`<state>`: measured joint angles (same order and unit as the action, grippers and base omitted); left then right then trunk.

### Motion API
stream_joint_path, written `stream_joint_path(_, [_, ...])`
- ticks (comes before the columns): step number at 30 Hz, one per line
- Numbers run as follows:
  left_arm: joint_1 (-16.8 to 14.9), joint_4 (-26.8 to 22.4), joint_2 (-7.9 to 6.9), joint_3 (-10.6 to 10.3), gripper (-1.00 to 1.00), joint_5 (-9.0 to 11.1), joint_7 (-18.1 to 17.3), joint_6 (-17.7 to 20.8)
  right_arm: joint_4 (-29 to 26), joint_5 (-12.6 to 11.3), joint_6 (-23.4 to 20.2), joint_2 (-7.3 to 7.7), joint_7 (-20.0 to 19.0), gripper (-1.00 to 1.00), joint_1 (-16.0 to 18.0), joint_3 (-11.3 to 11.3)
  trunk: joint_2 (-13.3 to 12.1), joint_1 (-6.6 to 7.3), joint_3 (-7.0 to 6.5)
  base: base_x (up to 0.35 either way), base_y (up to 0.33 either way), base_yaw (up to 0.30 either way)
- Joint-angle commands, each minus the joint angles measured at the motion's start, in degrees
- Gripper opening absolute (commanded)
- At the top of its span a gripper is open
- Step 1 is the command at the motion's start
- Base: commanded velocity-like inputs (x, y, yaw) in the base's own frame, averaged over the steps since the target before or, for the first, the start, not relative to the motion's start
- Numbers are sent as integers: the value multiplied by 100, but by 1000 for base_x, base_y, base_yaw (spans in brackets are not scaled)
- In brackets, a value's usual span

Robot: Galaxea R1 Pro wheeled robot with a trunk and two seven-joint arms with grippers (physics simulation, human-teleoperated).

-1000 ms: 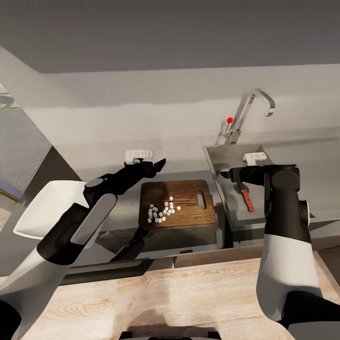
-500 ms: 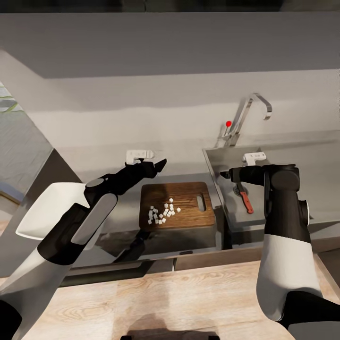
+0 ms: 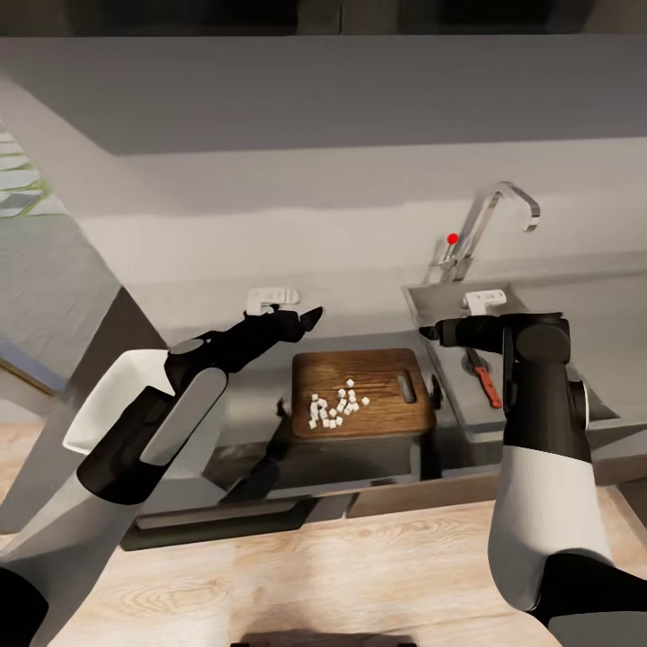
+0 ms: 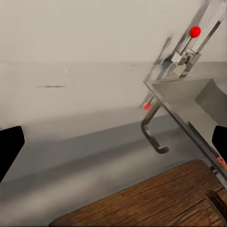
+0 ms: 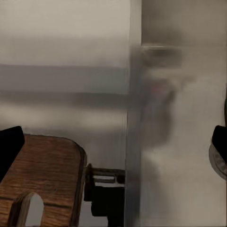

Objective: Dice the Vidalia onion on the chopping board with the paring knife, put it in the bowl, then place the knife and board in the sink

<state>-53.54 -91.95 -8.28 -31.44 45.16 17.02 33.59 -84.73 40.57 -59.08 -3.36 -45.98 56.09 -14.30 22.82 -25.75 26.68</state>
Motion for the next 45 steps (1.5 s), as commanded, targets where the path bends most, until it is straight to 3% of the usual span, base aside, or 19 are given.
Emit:
stream_joint_path(1, [-7,-8,-3,-11,100,60,56,5,-6,57,-16,-7,-60,100,8,-11,10,-4,2,0,280,0])
stream_joint_path(9, [-7,-8,2,-11,100,57,56,7,-5,57,-16,-7,-60,100,7,12,10,-4,-54,0,181,0])
stream_joint_path(27, [-7,-8,42,-11,100,58,56,7,-3,57,-16,-7,-60,100,7,15,10,-4,-176,0,6,0])
stream_joint_path(45, [-7,-8,55,-19,100,61,56,7,-2,57,-16,-7,-60,100,8,15,10,-4,-211,0,0,0])
